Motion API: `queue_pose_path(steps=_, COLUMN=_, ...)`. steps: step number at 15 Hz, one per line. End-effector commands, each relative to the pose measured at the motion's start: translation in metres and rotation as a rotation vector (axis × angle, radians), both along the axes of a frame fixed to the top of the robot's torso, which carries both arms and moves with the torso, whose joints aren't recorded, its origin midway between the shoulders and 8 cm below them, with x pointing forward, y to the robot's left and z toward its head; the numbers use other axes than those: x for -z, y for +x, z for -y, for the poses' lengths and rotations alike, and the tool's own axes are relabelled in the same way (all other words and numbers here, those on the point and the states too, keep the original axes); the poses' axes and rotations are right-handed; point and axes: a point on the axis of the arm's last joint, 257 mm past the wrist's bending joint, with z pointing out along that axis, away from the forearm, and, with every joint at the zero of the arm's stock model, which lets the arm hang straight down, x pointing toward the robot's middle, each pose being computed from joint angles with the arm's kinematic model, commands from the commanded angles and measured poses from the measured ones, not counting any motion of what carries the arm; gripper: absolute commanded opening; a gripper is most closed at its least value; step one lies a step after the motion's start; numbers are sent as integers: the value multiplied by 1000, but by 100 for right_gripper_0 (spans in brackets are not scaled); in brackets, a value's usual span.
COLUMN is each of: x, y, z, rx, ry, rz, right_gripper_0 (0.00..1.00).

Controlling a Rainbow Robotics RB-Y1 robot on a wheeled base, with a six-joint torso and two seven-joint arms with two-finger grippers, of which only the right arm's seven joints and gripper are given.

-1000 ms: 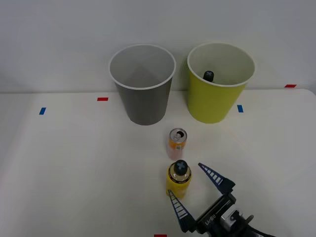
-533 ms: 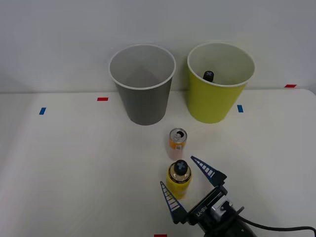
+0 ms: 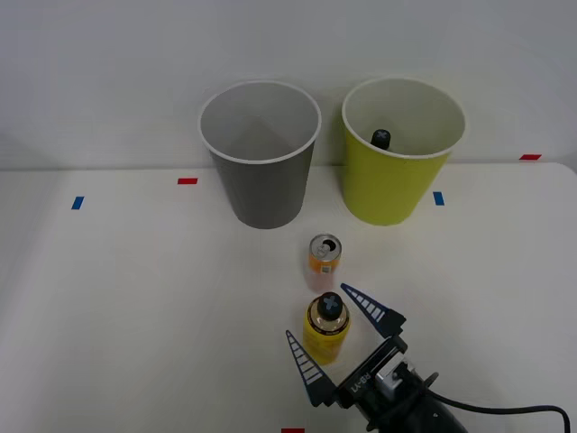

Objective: Put cans in the gray bin, plastic bottles in the light green bin

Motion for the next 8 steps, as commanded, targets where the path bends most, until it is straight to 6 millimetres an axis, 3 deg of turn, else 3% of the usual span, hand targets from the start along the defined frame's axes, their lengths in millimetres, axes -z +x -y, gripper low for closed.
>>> queue_pose_path(steps=1, x=-2, y=2, z=-1, rx=-1, ry=4, rz=5, right_gripper_0=100)
queue_pose_path(steps=5, x=-4, y=2, z=-4, rx=-5, ry=7, rz=8, right_gripper_0=100)
queue_pose_path(steps=6, x=-4, y=2, z=-5, rx=-8, ry=-1, rz=11, right_gripper_0=96)
queue_pose_path(steps=8, x=-4, y=2, z=-8, rx=-12, ry=-9, rz=17, right_gripper_0=31)
